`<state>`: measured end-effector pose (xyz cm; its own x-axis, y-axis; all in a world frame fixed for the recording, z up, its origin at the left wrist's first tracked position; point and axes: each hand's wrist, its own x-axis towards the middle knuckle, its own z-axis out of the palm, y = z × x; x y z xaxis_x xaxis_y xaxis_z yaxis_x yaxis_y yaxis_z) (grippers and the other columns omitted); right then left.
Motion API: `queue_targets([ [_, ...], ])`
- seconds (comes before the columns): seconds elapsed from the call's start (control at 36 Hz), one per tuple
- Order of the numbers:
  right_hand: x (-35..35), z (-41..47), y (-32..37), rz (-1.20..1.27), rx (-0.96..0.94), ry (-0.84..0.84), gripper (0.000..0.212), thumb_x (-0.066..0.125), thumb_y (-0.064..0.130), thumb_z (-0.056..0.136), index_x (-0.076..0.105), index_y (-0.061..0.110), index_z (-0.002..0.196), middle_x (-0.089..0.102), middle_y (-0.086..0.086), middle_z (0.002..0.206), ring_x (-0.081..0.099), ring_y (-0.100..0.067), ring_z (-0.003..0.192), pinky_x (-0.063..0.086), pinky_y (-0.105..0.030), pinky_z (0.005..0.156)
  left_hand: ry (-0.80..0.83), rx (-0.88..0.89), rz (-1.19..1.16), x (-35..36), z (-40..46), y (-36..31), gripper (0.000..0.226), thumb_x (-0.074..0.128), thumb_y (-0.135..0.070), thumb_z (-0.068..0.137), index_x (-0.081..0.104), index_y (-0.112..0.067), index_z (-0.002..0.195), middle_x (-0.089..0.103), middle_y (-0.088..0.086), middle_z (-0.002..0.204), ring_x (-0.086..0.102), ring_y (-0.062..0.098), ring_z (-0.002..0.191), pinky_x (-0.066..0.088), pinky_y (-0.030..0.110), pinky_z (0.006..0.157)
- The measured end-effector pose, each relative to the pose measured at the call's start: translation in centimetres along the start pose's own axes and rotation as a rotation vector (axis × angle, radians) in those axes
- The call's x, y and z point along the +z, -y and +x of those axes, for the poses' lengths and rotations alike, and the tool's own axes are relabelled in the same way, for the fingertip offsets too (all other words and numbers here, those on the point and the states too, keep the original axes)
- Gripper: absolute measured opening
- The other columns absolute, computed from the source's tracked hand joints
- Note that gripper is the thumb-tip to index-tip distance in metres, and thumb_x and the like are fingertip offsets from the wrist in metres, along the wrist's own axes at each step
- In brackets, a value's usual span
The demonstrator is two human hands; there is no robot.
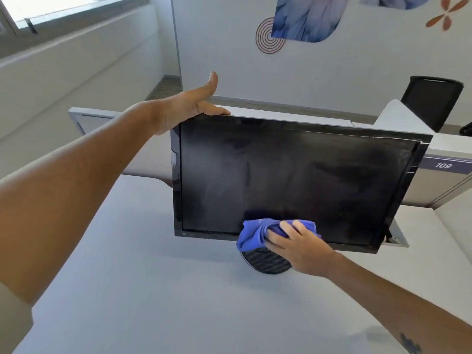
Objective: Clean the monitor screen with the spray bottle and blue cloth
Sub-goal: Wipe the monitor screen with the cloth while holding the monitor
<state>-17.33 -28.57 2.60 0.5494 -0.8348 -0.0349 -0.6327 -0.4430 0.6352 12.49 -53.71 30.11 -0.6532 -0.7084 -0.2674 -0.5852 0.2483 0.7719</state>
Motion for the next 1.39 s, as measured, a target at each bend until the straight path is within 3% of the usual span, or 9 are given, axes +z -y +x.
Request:
queue_targets([
  [0.11,-0.9,-0.1,-2.9,-0.034,0.042,-0.114,0.061,0.027,0.008,0.094,0.056,0.025,0.145,0.048,-0.001,0.153,0.048,-0.039,0.114,0.041,-0.050,0.093,-0.011,0.001,0.009,-0.1,0.1,0.1,0.125,0.014,-0.112,0.051,0.070,-0.047,0.142,0.031,-0.013,0.179,0.010,0.014,0.170,-0.012,0.063,0.134],
  [0.22,-3.0,1.2,-8.5,0.028,0.427,-0.328,0.057,0.056,0.008,0.086,0.057,0.028,0.140,0.046,-0.004,0.148,0.050,-0.039,0.116,0.041,-0.053,0.093,-0.004,0.008,0.008,0.0,0.0,0.4,0.127,0.017,-0.118,0.046,0.071,-0.051,0.139,0.028,-0.013,0.180,0.010,0.014,0.170,-0.012,0.063,0.134],
  [0.36,-4.4,2.0,-12.7,0.148,0.768,-0.415,0.056,0.048,0.007,0.092,0.052,0.024,0.146,0.039,-0.005,0.152,0.045,-0.041,0.128,0.037,-0.055,0.104,-0.001,0.009,0.008,0.0,0.1,0.3,0.129,0.019,-0.121,0.041,0.072,-0.053,0.136,0.028,-0.014,0.180,0.010,0.013,0.169,-0.012,0.063,0.134],
  [0.5,-2.8,1.5,-8.0,0.142,0.692,-0.382,0.050,0.055,0.008,0.090,0.057,0.018,0.139,0.045,-0.009,0.146,0.050,-0.045,0.118,0.039,-0.056,0.094,-0.007,0.026,0.012,0.0,0.0,0.3,0.144,0.021,-0.121,0.038,0.059,-0.045,0.154,0.035,-0.017,0.176,0.010,0.014,0.170,-0.012,0.062,0.134],
  [0.75,1.0,-3.9,0.5,0.113,0.171,0.015,0.063,0.036,0.001,0.084,0.051,0.019,0.142,0.048,-0.006,0.148,0.049,-0.041,0.117,0.037,-0.052,0.099,-0.013,0.028,-0.004,0.1,0.2,0.3,0.129,0.022,-0.122,0.039,0.076,-0.050,0.133,0.025,-0.014,0.181,0.011,0.013,0.169,-0.013,0.061,0.134],
  [0.86,0.2,-3.4,-3.1,0.059,0.199,-0.073,0.061,0.029,0.002,0.092,0.052,0.027,0.144,0.048,-0.003,0.149,0.049,-0.039,0.114,0.040,-0.052,0.094,-0.002,0.019,0.001,0.1,0.1,0.5,0.129,0.021,-0.121,0.042,0.074,-0.050,0.135,0.029,-0.014,0.180,0.012,0.013,0.169,-0.012,0.061,0.134],
  [1.08,-3.5,-2.9,-15.9,0.101,0.834,-0.419,0.056,0.056,0.002,0.086,0.058,0.026,0.137,0.046,-0.001,0.148,0.045,-0.038,0.127,0.035,-0.053,0.100,-0.016,0.028,0.013,0.3,-0.2,0.1,0.137,0.022,-0.122,0.037,0.071,-0.048,0.140,0.029,-0.014,0.179,0.011,0.012,0.169,-0.011,0.059,0.135],
  [1.25,-0.8,-4.4,-12.3,0.125,0.823,-0.485,0.037,0.041,0.006,0.100,0.060,0.019,0.129,0.047,-0.007,0.147,0.048,-0.044,0.127,0.036,-0.055,0.102,-0.018,0.036,-0.003,0.2,0.0,0.3,0.134,0.026,-0.122,0.038,0.073,-0.046,0.138,0.037,-0.016,0.176,0.015,0.009,0.168,-0.011,0.059,0.135],
  [1.39,3.3,-8.7,-3.9,0.188,0.541,-0.234,0.046,0.050,0.004,0.073,0.055,0.015,0.117,0.049,-0.010,0.137,0.047,-0.042,0.120,0.036,-0.052,0.091,-0.014,0.061,0.017,0.4,-0.3,0.0,0.140,0.023,-0.122,0.038,0.071,-0.043,0.143,0.034,-0.013,0.178,0.015,0.014,0.169,-0.009,0.060,0.136],
])
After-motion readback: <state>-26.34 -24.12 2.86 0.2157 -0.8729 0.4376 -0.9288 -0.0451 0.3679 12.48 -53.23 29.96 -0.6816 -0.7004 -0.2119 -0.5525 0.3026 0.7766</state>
